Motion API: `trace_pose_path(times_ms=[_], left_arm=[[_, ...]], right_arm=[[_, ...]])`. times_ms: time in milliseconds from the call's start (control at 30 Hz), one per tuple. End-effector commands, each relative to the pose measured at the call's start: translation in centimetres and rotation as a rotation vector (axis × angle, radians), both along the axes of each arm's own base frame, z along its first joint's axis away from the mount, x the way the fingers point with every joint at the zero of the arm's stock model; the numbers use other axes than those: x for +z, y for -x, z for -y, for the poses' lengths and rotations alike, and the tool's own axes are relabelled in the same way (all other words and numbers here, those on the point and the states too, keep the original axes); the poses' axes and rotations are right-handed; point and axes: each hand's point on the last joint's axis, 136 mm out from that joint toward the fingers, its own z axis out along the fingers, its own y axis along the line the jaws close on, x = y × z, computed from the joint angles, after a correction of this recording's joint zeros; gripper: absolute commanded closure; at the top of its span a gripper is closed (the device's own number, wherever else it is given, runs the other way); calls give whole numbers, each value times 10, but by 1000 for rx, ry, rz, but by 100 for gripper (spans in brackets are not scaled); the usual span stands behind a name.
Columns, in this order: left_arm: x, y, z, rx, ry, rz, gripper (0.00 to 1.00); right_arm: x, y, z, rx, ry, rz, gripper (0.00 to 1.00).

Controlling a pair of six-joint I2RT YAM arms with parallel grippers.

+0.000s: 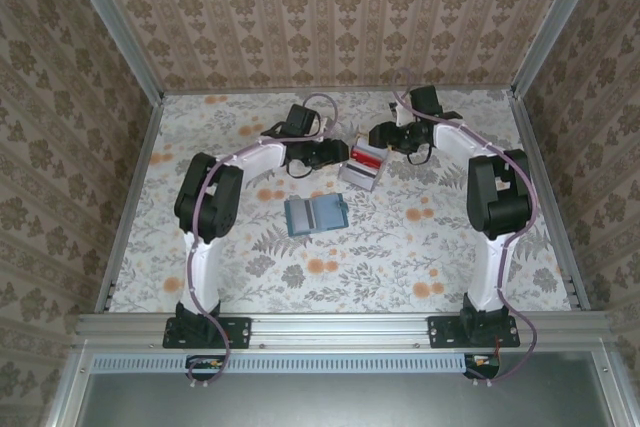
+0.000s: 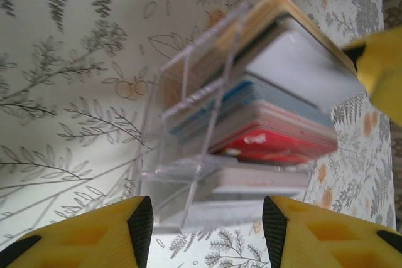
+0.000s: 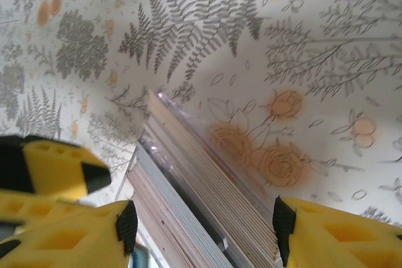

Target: Put the credit cards into the card holder

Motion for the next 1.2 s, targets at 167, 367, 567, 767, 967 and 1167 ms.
trace_pose_path(times_ms=[167, 367, 567, 767, 967, 1167], left_arm=[[18, -25, -11, 33, 50, -24, 48], [34, -15, -24, 24, -2, 20, 48], [24, 11, -30, -1, -45, -8, 48], [10, 25, -24, -18, -65, -39, 49], [4, 29, -10, -53, -71, -69, 49], [-12, 25, -30, -40, -175, -55, 49]], right_arm=[[7, 65, -23, 49, -46, -134, 38], [13, 56, 9, 22, 194, -71, 38], [21, 38, 18, 65, 315, -42, 38], [10, 34, 12, 150, 403, -31, 38], [-1, 37, 6, 186, 438, -30, 38], [-13, 27, 1, 180, 437, -39, 38]])
